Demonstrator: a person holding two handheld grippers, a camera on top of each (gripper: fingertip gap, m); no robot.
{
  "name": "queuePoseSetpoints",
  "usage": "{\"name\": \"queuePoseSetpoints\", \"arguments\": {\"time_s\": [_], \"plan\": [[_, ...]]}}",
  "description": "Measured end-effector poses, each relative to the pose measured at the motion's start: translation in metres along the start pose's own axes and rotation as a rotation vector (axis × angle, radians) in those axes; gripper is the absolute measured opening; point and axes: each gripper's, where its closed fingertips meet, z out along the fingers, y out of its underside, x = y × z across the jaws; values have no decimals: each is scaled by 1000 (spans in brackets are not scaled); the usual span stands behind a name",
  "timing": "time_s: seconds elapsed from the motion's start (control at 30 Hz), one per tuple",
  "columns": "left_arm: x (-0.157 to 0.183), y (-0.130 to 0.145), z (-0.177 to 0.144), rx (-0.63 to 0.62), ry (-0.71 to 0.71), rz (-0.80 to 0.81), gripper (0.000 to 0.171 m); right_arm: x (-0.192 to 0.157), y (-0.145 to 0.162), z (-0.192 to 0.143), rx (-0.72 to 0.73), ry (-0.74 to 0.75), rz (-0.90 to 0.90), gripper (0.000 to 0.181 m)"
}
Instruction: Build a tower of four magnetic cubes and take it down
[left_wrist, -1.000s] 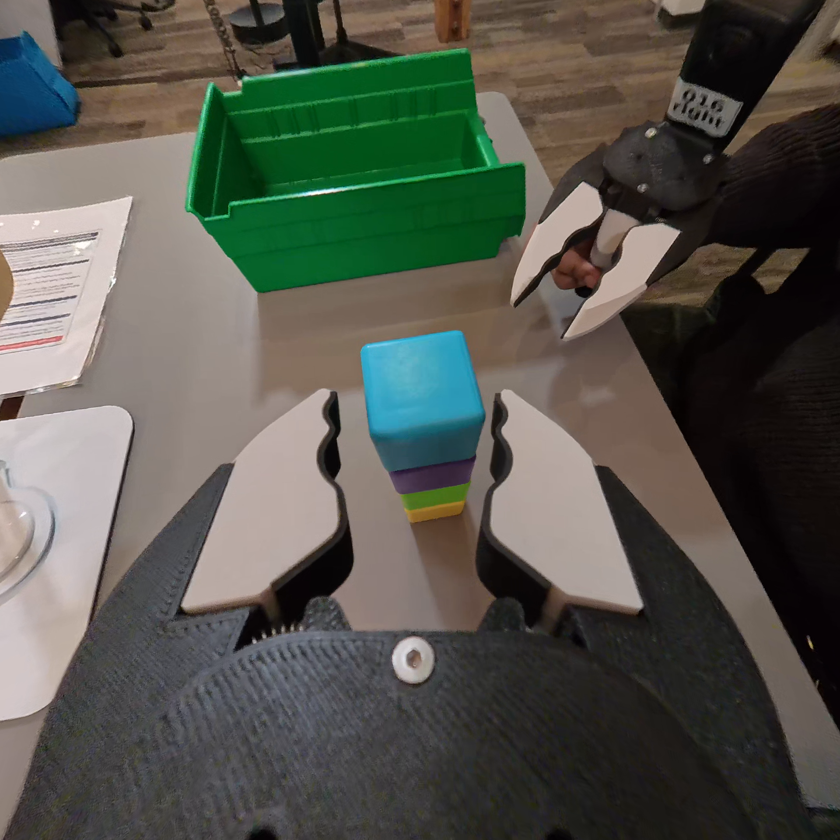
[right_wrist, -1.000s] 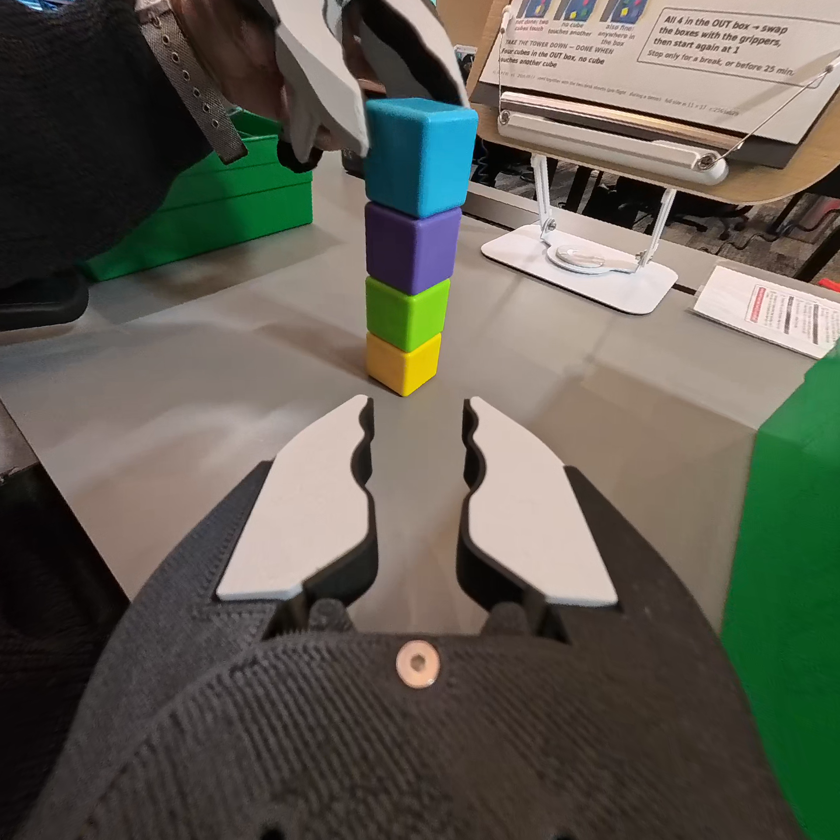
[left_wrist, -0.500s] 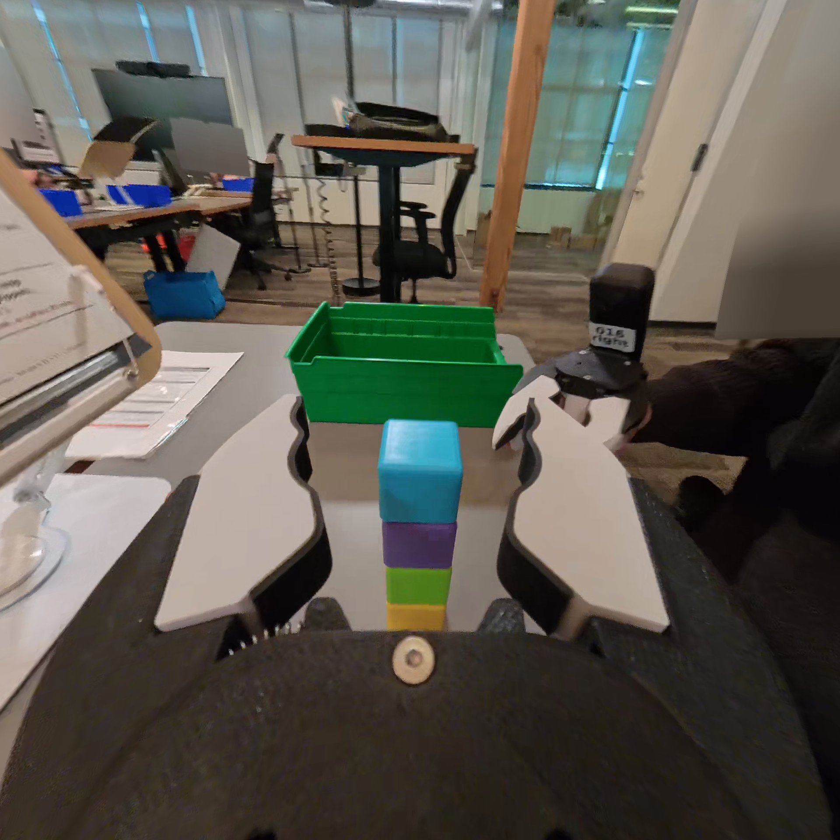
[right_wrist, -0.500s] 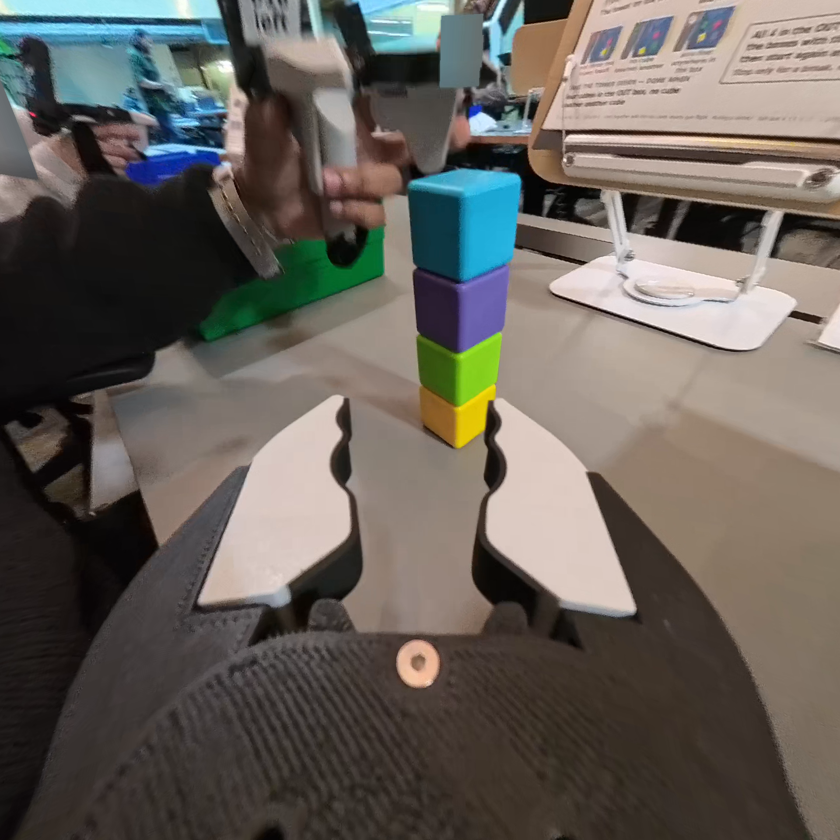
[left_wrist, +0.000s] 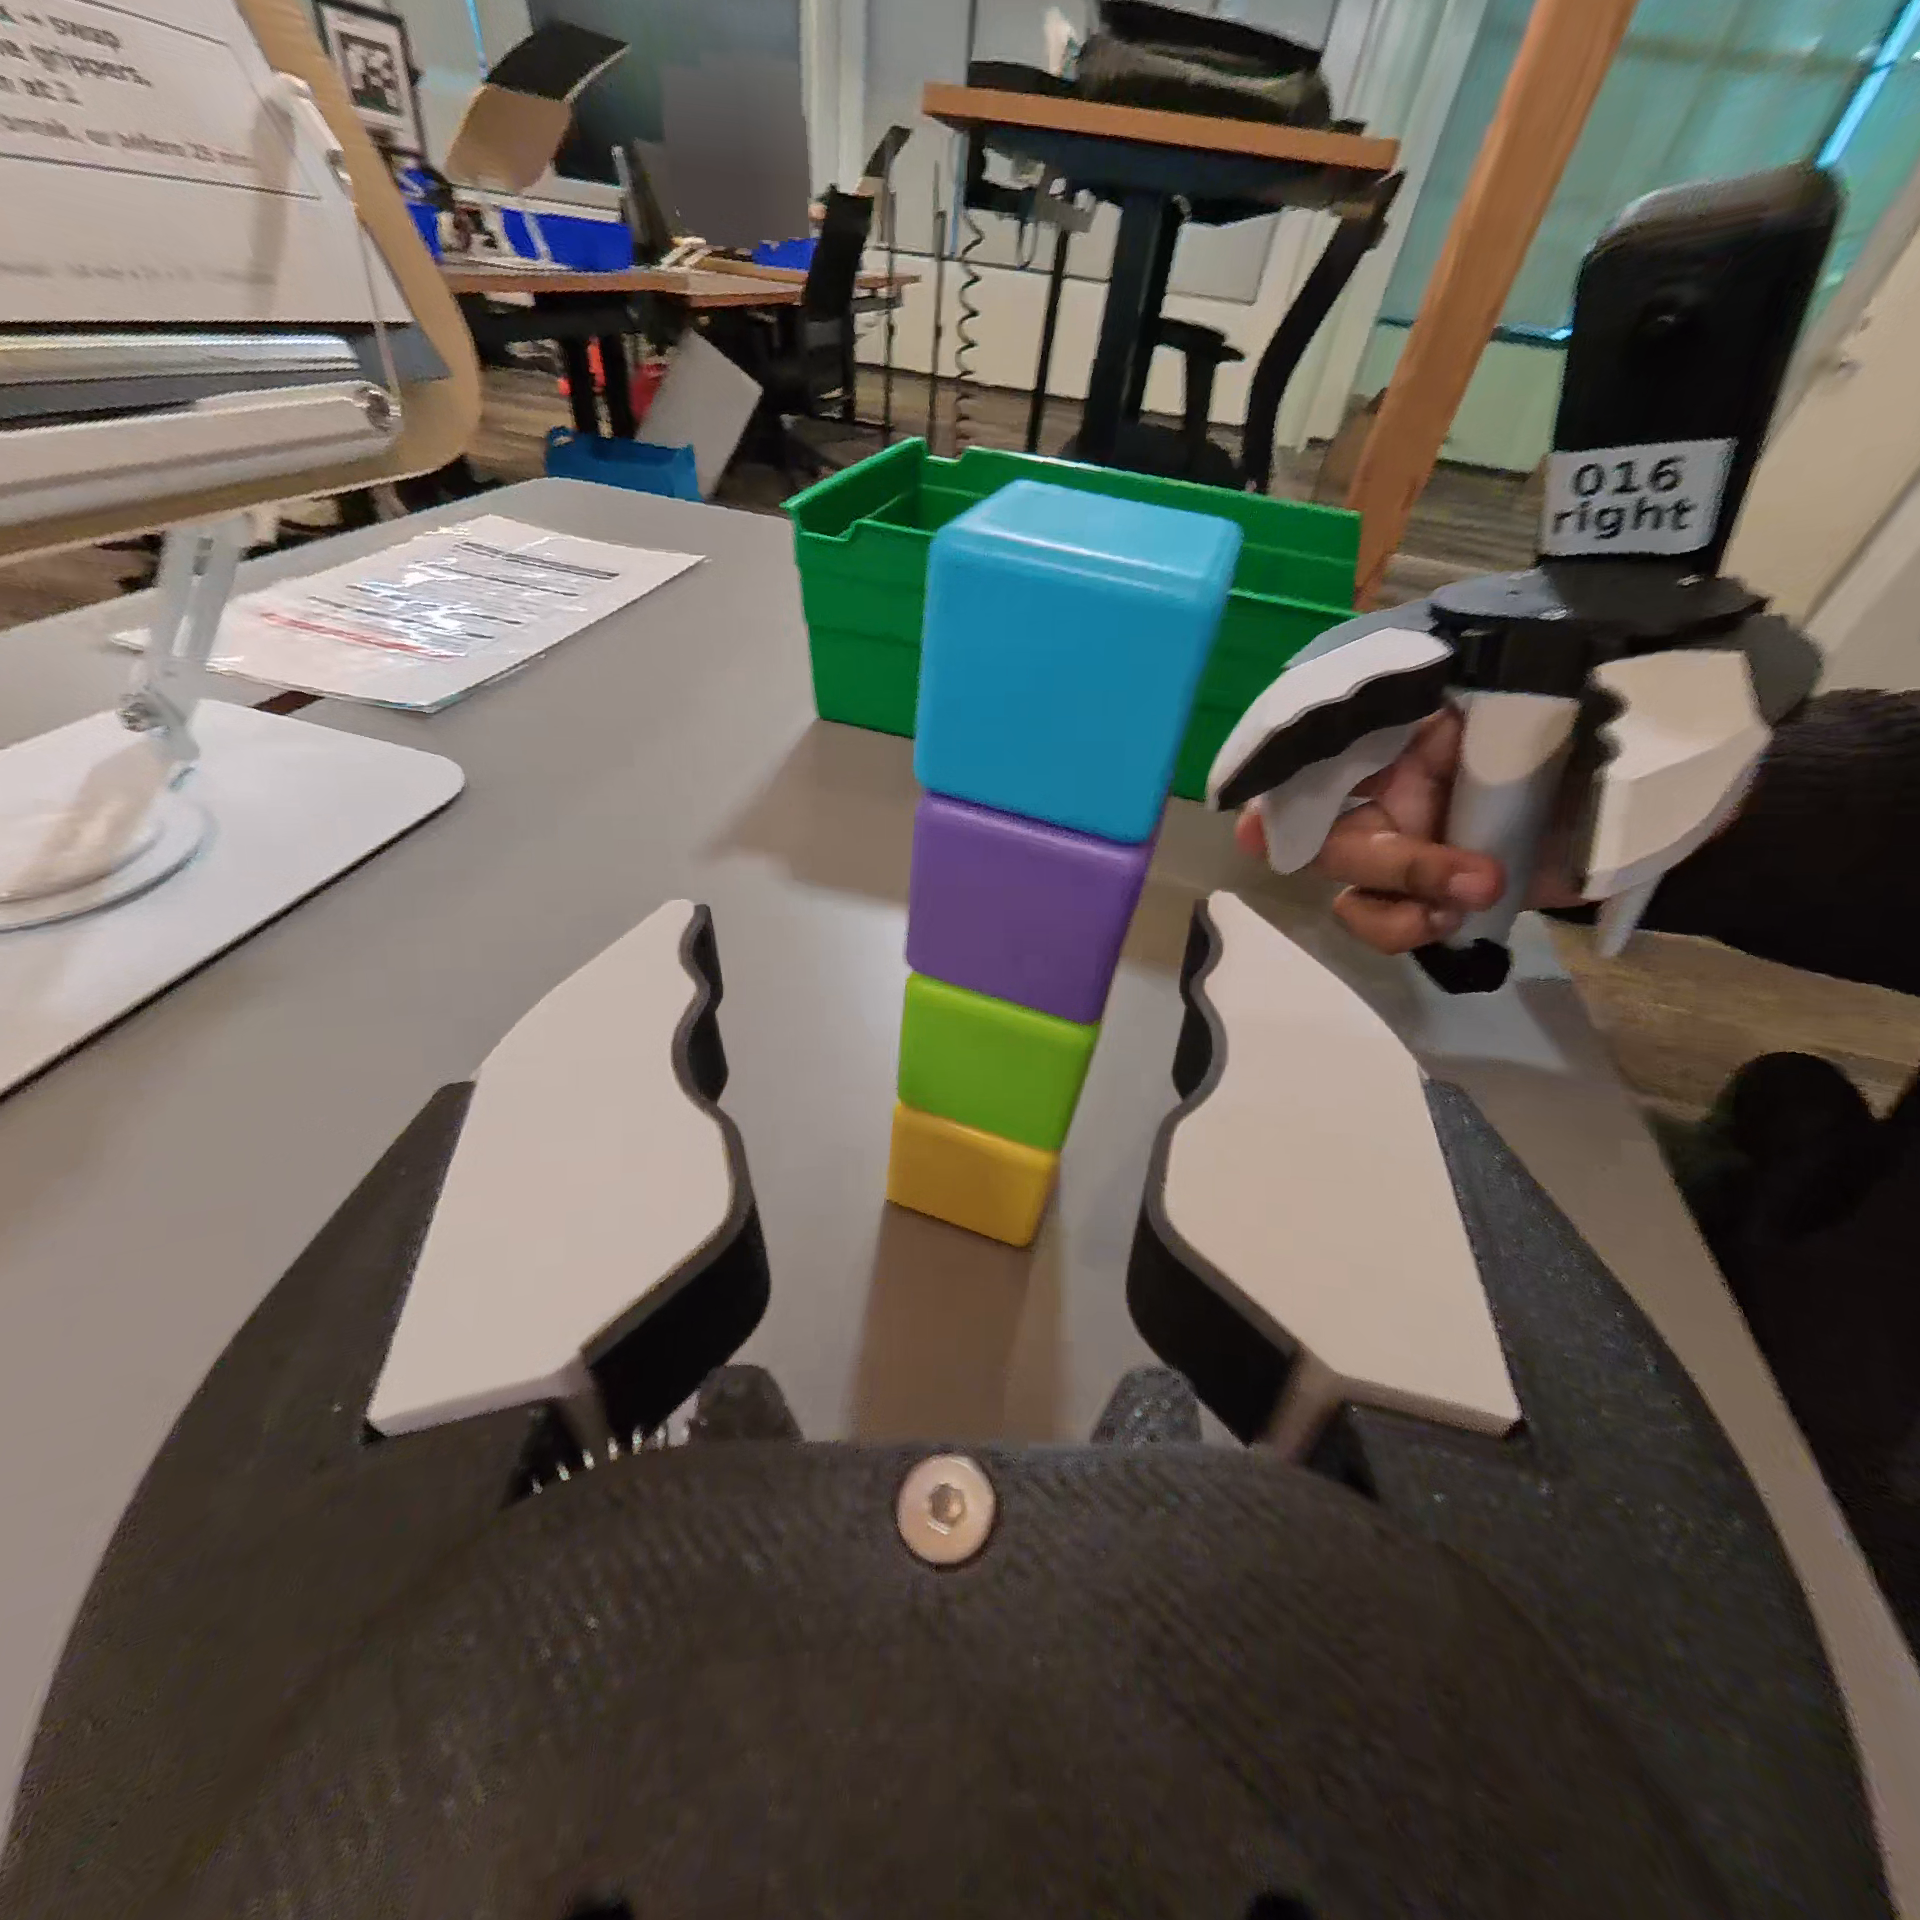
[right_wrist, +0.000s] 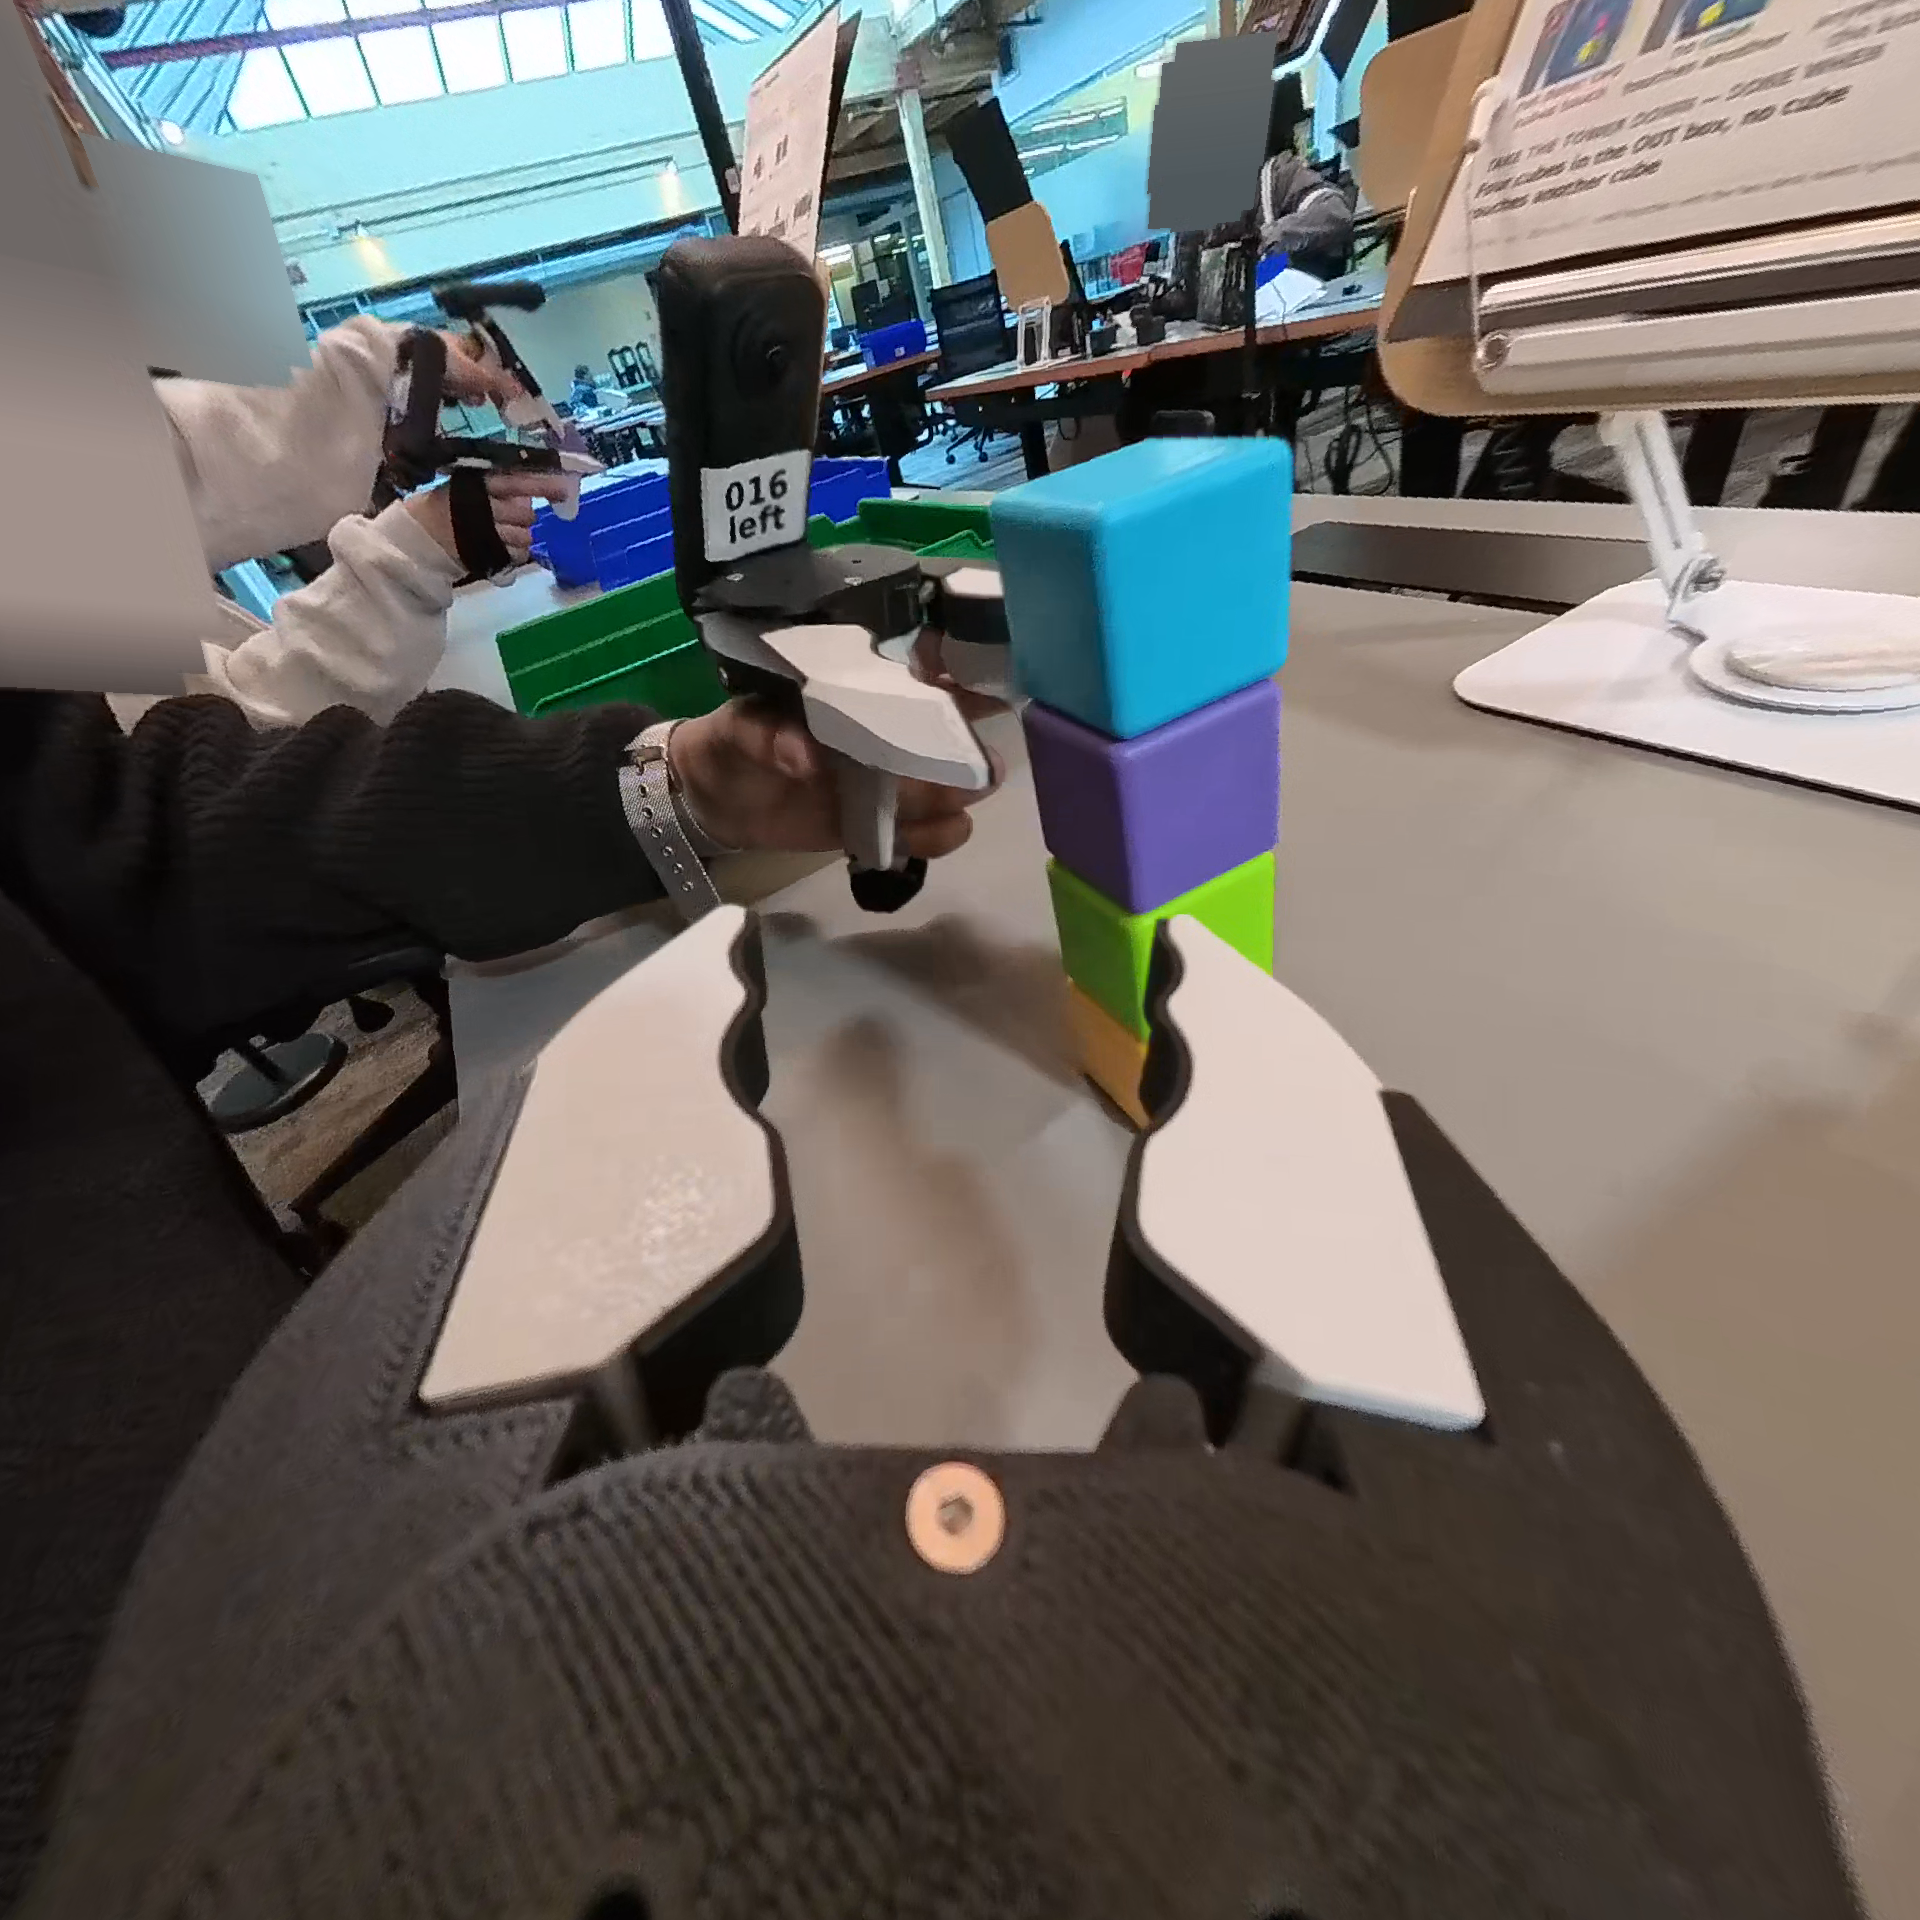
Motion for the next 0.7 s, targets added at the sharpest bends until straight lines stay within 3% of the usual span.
{"name": "queuePoseSetpoints", "arguments": {"time_s": [0.4,0.7], "plan": [[18,10,22,-40,78,-6,85,-3,10,2,-24,5,-12,69],[19,9,32,-52,68,6,63,-3,12,-3,-30,22,-27,66]]}}
